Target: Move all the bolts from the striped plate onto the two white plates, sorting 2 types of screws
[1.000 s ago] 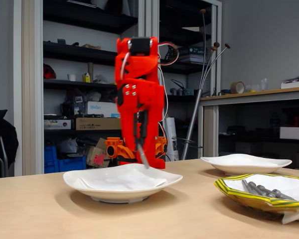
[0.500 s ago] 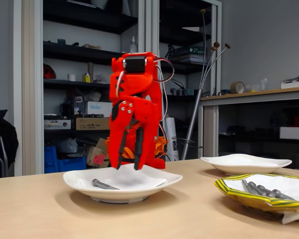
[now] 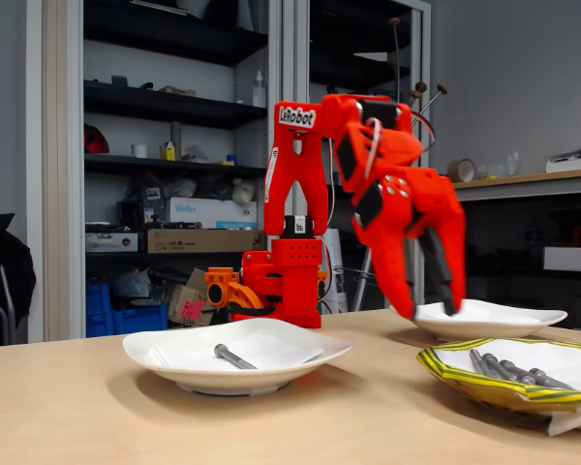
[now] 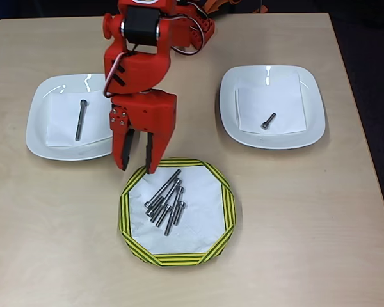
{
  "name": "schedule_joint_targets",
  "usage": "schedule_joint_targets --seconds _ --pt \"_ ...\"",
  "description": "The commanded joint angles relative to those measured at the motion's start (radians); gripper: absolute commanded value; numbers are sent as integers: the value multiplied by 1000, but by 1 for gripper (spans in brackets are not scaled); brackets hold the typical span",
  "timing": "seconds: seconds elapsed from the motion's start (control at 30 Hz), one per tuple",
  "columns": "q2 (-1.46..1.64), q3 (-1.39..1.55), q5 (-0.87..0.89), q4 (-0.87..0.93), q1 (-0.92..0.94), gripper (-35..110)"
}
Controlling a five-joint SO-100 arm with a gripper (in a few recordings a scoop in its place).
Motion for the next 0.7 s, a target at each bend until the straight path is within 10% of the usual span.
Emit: schedule_joint_targets --seconds 0.0,0.67 --pt "-35 -55 187 -11 -61 17" --pt "-258 -199 314 -57 -138 14"
